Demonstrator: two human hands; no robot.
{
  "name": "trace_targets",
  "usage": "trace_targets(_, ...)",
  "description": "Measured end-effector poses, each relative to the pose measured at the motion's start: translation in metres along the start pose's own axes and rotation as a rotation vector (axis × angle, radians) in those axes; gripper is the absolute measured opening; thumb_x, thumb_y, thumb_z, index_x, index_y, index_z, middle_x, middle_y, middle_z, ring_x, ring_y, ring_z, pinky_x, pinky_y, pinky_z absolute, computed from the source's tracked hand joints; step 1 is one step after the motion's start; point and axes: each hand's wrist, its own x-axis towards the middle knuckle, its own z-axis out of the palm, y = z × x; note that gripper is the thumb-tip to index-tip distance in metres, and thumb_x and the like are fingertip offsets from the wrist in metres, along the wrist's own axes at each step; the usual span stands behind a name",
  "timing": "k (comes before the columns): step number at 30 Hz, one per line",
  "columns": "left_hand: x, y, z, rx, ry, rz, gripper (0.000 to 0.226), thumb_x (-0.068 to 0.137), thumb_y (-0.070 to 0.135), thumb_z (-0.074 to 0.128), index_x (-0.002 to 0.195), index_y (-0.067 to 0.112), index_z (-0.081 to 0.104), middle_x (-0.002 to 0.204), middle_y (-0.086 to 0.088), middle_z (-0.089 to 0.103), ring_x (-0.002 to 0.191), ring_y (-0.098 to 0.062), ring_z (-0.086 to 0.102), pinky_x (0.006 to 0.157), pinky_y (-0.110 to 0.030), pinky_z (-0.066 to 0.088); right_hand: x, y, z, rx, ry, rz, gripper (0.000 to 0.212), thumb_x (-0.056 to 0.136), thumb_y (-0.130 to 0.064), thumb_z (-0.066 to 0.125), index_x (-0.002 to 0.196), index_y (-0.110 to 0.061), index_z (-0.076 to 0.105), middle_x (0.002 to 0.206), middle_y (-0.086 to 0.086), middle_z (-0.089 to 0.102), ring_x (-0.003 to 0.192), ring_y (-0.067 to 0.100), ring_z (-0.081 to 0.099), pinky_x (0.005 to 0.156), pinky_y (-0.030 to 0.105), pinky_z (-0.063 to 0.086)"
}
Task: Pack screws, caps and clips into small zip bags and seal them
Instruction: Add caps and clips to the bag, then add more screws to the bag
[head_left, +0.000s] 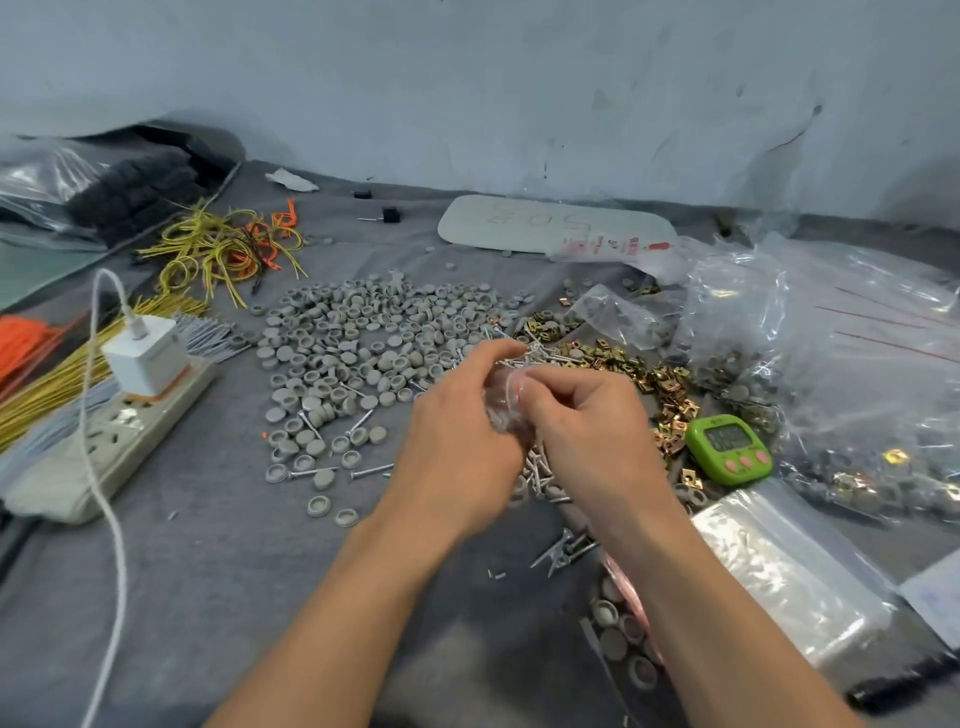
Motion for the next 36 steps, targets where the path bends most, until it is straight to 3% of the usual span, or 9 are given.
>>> trace_targets(4, 0.013, -0.006, -0.020, -0.365, 0.169, -0.156, 0.051, 0.075, 0.007, 0.085, 0.111, 0.038, 0.065, 0.092, 0.018, 0.074, 0.085, 0.003, 0.069, 0.078, -0.020, 0.052, 0.002, -0.004, -0.002, 0.286, 0.168, -0.013, 0.024, 0.083, -0.012, 0.067, 0.090, -0.029, 0.083, 0.083, -0.003, 0.080, 0.054, 0.006, 0.059, 0.055, 0.017, 0.049)
trace_targets(8, 0.023, -0.014, -0.042, -0.716, 0.418, -0.304, 0.040, 0.082, 0.004, 0.081, 0.115, 0.022, 0.069, 0.095, 0.008, 0.078, 0.086, -0.004, 0.073, 0.075, -0.023, 0.054, 0.004, 0.000, 0.009, 0.085, 0.117, 0.081, 0.026, 0.087, -0.006, 0.073, 0.083, -0.030, 0.081, 0.083, -0.012, 0.079, 0.079, 0.001, 0.074, 0.070, 0.018, 0.055)
trace_targets(11, 0.025, -0.021, -0.061, -0.834, 0.566, -0.269, 0.039, 0.084, 0.003, 0.078, 0.119, 0.017, 0.068, 0.099, 0.004, 0.078, 0.089, -0.006, 0.074, 0.072, -0.017, 0.054, 0.004, 0.005, 0.027, -0.225, -0.029, 0.093, 0.023, 0.091, -0.015, 0.074, 0.097, -0.036, 0.079, 0.085, -0.027, 0.074, 0.081, -0.016, 0.066, 0.075, 0.004, 0.049)
trace_targets(16, 0.022, -0.031, -0.080, -0.688, 0.613, -0.153, 0.048, 0.075, 0.014, 0.079, 0.120, 0.022, 0.067, 0.105, 0.009, 0.075, 0.097, -0.007, 0.071, 0.084, -0.024, 0.055, 0.001, 0.011, 0.058, -0.525, -0.281, 0.060, 0.035, 0.097, -0.016, 0.062, 0.123, -0.037, 0.072, 0.096, -0.016, 0.066, 0.063, -0.010, 0.062, 0.058, 0.001, 0.041)
trace_targets(19, 0.019, -0.040, -0.089, -0.499, 0.646, -0.157, 0.051, 0.072, 0.010, 0.078, 0.116, 0.032, 0.067, 0.096, 0.019, 0.072, 0.089, 0.001, 0.068, 0.078, -0.024, 0.055, 0.002, 0.013, 0.077, -0.584, -0.387, -0.124, 0.053, 0.090, -0.002, 0.055, 0.138, -0.024, 0.065, 0.132, -0.001, 0.067, 0.121, 0.012, 0.060, 0.103, 0.017, 0.041)
trace_targets(21, 0.016, -0.043, -0.090, -0.214, 0.587, -0.159, 0.058, 0.073, 0.009, 0.075, 0.120, 0.039, 0.063, 0.104, 0.016, 0.068, 0.098, -0.004, 0.065, 0.084, -0.035, 0.057, 0.005, 0.014, 0.089, -0.610, -0.448, -0.199, 0.060, 0.083, 0.002, 0.054, 0.139, -0.017, 0.063, 0.140, 0.002, 0.062, 0.133, 0.026, 0.051, 0.113, 0.030, 0.038)
trace_targets(26, 0.009, -0.030, -0.061, 0.204, 0.110, -0.105, 0.086, 0.073, 0.001, 0.066, 0.145, 0.041, 0.043, 0.129, 0.007, 0.060, 0.122, -0.018, 0.052, 0.103, -0.039, 0.046, 0.003, 0.021, 0.101, -0.909, -0.511, -0.286, 0.042, 0.086, -0.020, 0.061, 0.127, -0.019, 0.065, 0.127, 0.005, 0.066, 0.126, 0.030, 0.051, 0.107, 0.034, 0.030)
trace_targets(31, 0.007, -0.028, -0.058, 0.083, 0.130, -0.141, 0.075, 0.075, 0.009, 0.064, 0.139, 0.045, 0.048, 0.127, 0.012, 0.063, 0.116, -0.016, 0.058, 0.101, -0.038, 0.048, 0.000, 0.008, 0.081, -1.015, -0.428, -0.269, 0.013, 0.079, -0.020, 0.069, 0.090, -0.020, 0.063, 0.103, 0.003, 0.070, 0.108, 0.028, 0.057, 0.088, 0.034, 0.032)
trace_targets(36, 0.000, -0.028, -0.044, 0.112, 0.110, -0.078, 0.069, 0.079, 0.019, 0.067, 0.140, 0.043, 0.046, 0.131, 0.010, 0.062, 0.118, -0.017, 0.058, 0.103, -0.033, 0.046, -0.001, -0.002, 0.062, -0.907, -0.271, -0.044, 0.026, 0.079, -0.008, 0.063, 0.065, -0.020, 0.045, 0.073, 0.001, 0.060, 0.077, 0.029, 0.061, 0.066, 0.030, 0.033)
